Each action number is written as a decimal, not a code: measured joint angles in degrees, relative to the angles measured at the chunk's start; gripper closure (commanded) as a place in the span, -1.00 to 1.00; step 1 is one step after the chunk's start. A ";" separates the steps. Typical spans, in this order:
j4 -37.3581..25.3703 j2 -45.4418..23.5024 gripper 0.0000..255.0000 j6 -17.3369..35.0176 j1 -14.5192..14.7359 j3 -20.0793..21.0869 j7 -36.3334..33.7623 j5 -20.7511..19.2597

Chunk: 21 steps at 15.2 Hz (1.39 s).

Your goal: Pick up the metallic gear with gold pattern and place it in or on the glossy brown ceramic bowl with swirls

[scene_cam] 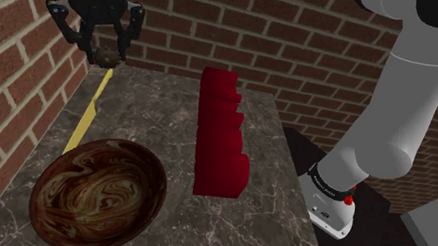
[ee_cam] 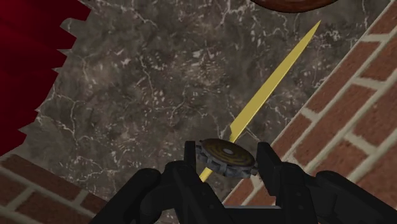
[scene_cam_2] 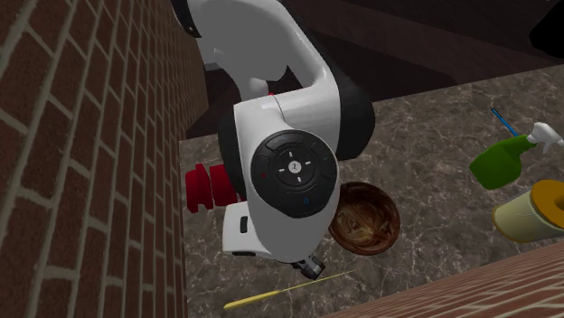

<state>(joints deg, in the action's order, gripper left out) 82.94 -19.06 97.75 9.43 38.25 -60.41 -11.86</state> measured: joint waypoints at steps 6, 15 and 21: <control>1.80 2.63 1.00 -0.56 1.25 1.35 -2.69 1.32; 4.29 5.40 1.00 -0.85 7.37 5.22 -12.77 2.43; 6.00 5.40 1.00 0.49 11.38 7.24 -19.09 2.07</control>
<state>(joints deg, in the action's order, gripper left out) 88.94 -13.66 98.25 20.80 45.49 -79.50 -9.80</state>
